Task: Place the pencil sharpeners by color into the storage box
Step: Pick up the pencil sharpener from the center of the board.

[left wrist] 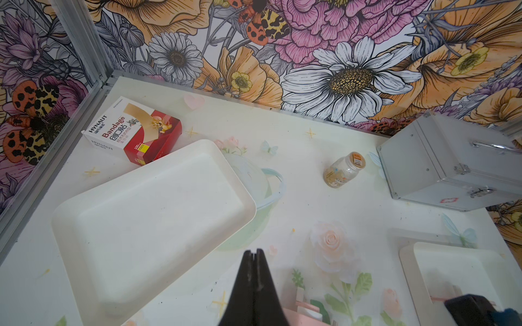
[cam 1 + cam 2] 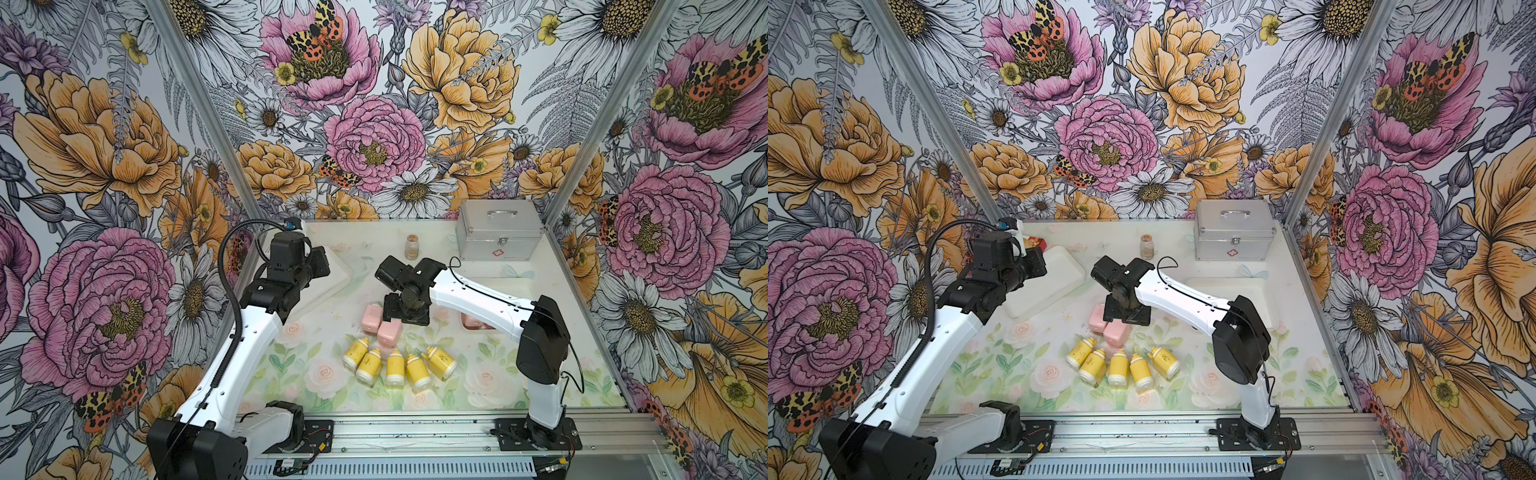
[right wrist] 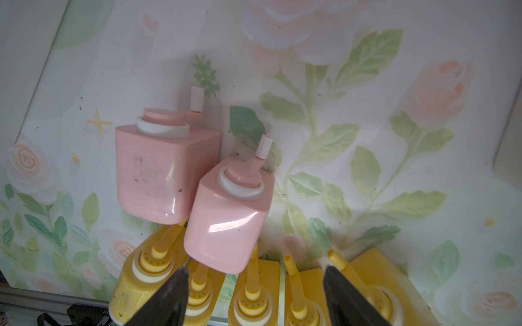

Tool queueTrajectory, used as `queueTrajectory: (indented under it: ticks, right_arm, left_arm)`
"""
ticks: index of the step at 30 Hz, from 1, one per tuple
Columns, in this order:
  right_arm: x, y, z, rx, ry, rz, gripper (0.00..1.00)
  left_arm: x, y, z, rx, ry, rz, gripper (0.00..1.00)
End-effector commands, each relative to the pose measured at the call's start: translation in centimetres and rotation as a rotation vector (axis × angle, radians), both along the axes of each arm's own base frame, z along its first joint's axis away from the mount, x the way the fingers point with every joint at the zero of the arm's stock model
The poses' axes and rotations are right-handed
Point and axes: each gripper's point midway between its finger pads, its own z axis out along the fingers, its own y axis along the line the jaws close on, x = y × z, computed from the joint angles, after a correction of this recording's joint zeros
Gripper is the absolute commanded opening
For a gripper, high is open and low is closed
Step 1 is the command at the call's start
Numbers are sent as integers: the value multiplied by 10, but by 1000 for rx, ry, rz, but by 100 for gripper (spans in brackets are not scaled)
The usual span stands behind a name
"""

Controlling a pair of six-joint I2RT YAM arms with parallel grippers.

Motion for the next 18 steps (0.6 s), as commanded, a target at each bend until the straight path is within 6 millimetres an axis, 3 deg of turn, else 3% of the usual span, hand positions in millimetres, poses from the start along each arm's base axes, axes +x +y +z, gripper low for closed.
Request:
queueTrajectory:
  ticks: [1,18]
  right_arm:
    - [5,16,0,41,5,-36,76]
    - [-3,37,-29,52,80,-34,71]
  left_arm:
    - [-4,6,17,12,-48,9,0]
    - [-5,5,19,7,-52,2,0]
